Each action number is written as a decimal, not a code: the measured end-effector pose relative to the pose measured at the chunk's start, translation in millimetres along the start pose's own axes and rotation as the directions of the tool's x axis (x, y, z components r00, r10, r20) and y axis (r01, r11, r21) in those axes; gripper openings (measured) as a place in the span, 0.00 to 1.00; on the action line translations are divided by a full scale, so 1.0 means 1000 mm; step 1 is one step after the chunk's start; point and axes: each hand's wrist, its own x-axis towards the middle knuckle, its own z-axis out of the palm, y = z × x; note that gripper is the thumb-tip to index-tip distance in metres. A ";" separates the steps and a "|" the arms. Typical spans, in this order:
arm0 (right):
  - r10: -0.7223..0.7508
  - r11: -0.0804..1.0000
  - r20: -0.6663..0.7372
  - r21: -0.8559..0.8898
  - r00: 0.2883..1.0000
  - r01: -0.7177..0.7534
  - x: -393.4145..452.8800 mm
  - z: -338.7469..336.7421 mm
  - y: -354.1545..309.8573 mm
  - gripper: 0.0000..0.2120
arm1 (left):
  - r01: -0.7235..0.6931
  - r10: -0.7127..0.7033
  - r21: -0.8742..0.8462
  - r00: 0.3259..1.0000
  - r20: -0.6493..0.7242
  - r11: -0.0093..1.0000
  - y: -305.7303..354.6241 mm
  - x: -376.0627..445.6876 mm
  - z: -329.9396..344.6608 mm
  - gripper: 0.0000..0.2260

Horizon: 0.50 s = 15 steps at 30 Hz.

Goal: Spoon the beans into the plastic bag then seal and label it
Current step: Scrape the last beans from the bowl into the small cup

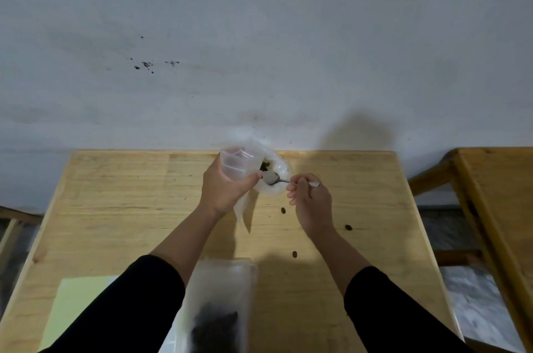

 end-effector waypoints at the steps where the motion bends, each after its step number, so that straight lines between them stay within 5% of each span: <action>1: 0.006 1.000 -0.014 0.013 1.000 -0.006 0.000 -0.001 0.000 0.14 | 0.002 -0.002 -0.020 1.000 -0.005 1.000 0.000 0.001 -0.001 0.29; 9: 0.100 0.995 -0.090 0.017 0.991 -0.098 -0.008 0.010 0.003 0.12 | -0.005 0.006 -0.077 1.000 0.012 0.997 -0.006 -0.003 -0.003 0.31; 12: 0.263 0.945 -0.087 0.226 0.961 -0.238 -0.006 0.021 0.006 0.11 | -0.016 0.018 -0.060 0.999 0.028 0.998 -0.005 -0.004 -0.003 0.32; 15: 0.438 0.780 0.032 0.483 0.898 -0.397 0.002 0.025 0.007 0.10 | -0.007 0.008 -0.027 0.999 0.041 1.000 -0.008 -0.005 -0.005 0.33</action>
